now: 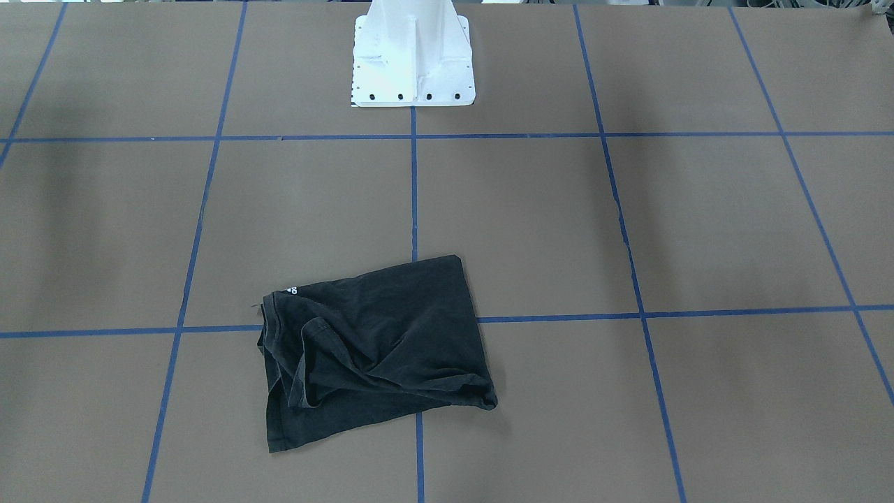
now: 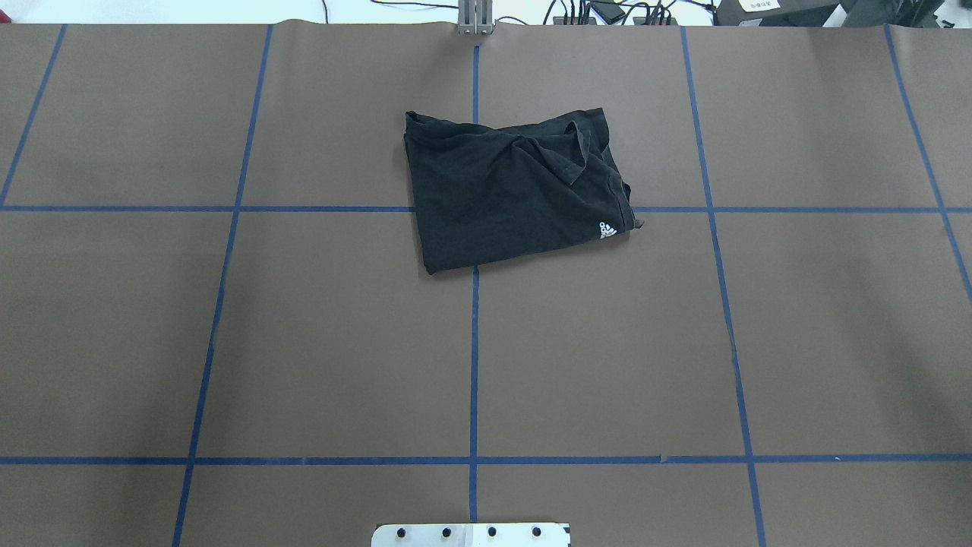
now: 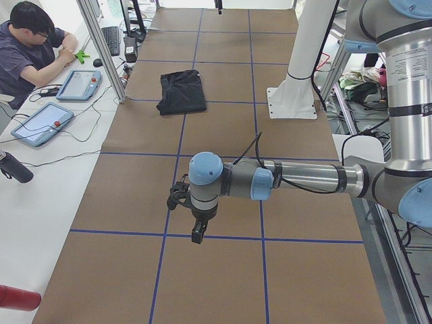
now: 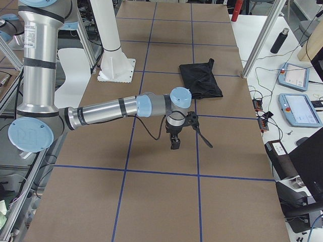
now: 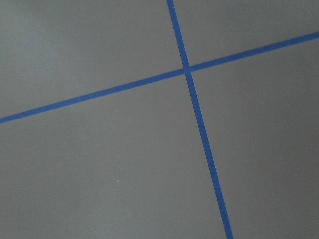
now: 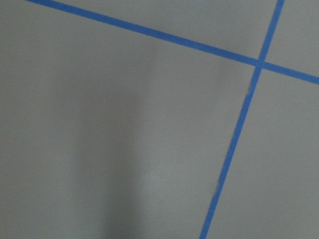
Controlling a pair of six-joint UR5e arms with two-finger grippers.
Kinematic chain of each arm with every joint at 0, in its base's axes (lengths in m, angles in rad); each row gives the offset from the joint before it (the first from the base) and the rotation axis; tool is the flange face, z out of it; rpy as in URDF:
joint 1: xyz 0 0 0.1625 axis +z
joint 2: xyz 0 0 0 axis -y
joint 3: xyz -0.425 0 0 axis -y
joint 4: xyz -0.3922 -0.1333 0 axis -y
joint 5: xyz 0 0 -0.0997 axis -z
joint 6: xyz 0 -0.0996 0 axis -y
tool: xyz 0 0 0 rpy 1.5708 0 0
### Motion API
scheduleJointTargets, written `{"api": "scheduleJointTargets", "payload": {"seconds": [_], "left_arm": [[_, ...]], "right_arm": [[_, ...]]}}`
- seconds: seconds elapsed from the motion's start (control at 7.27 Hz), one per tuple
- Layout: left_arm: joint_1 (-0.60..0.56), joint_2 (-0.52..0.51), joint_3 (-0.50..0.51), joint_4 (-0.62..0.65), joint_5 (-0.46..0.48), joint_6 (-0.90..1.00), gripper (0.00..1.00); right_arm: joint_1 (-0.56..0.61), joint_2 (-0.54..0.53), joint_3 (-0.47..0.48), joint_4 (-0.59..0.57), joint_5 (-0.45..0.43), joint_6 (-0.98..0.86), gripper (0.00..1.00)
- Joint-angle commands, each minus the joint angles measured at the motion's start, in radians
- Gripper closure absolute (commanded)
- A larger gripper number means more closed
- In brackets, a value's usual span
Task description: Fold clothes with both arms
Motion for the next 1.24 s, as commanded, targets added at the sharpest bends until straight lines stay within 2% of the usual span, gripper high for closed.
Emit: {"api": "scheduleJointTargets", "payload": {"seconds": [0.0, 0.14, 0.28, 0.83, 0.96, 1.1], "left_arm": [[-0.003, 0.004, -0.002, 0.037, -0.010, 0.009, 0.00], [-0.003, 0.003, 0.000, 0.150, -0.010, 0.009, 0.00], [-0.004, 0.007, -0.012, 0.204, -0.015, 0.015, 0.00], [0.004, -0.020, -0.017, 0.193, -0.010, 0.021, 0.00], [0.002, -0.020, -0.019, 0.191, -0.013, 0.024, 0.00], [0.004, -0.020, -0.023, 0.191, -0.013, 0.023, 0.00]], "right_arm": [[0.037, -0.054, 0.008, -0.002, 0.032, -0.002, 0.00], [0.036, -0.054, 0.004, -0.002, 0.046, 0.017, 0.00], [0.037, -0.053, 0.005, -0.002, 0.046, 0.020, 0.00], [0.106, -0.112, 0.017, 0.002, 0.040, 0.002, 0.00], [0.109, -0.117, 0.017, 0.024, 0.035, 0.000, 0.00], [0.125, -0.173, 0.016, 0.132, 0.035, 0.003, 0.00]]}}
